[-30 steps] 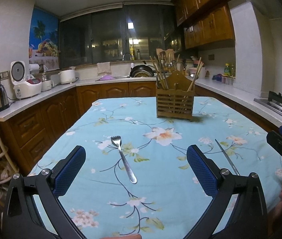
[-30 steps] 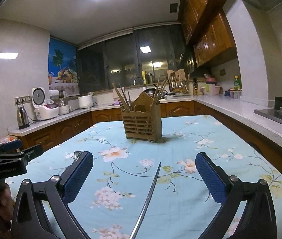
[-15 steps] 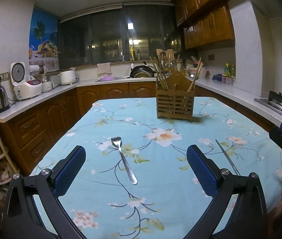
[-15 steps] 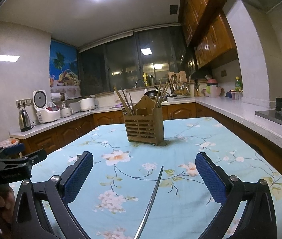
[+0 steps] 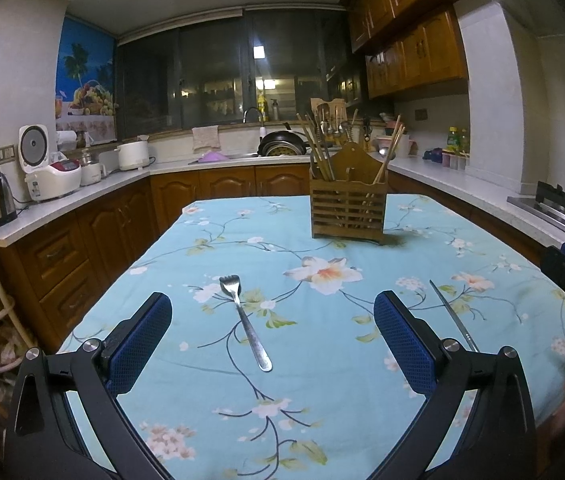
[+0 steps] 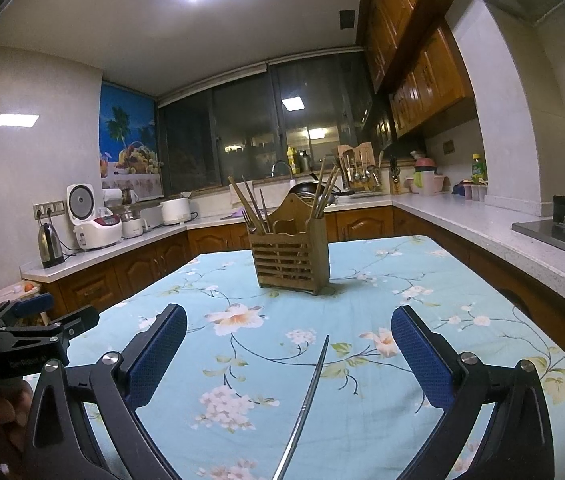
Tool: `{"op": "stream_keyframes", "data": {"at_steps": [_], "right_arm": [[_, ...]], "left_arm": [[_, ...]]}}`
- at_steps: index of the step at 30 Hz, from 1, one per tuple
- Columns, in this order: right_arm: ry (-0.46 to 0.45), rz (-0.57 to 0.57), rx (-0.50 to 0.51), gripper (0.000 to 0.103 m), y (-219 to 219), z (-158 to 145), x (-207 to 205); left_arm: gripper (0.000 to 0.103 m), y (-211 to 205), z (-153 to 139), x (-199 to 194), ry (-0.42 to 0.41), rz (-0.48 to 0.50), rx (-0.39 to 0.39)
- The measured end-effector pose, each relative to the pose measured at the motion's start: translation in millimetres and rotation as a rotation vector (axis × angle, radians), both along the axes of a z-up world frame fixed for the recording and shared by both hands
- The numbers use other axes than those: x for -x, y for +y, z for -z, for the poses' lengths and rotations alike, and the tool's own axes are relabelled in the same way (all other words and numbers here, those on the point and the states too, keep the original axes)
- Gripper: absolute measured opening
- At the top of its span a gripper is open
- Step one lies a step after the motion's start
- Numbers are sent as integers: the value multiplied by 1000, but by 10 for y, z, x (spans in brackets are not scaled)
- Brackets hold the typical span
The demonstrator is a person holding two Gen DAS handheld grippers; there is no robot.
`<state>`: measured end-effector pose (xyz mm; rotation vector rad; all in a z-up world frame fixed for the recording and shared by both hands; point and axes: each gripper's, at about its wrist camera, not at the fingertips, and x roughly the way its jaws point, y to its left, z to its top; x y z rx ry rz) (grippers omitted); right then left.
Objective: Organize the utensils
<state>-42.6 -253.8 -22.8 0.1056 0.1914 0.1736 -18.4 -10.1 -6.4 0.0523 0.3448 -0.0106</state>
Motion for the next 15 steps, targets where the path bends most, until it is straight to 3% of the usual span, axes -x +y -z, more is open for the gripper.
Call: {"op": "stream_keyframes", "data": {"at_steps": [15], "right_arm": [[7, 3, -6, 103, 45, -34, -11]], "left_arm": [[103, -2, 43, -64, 16, 16, 3]]}}
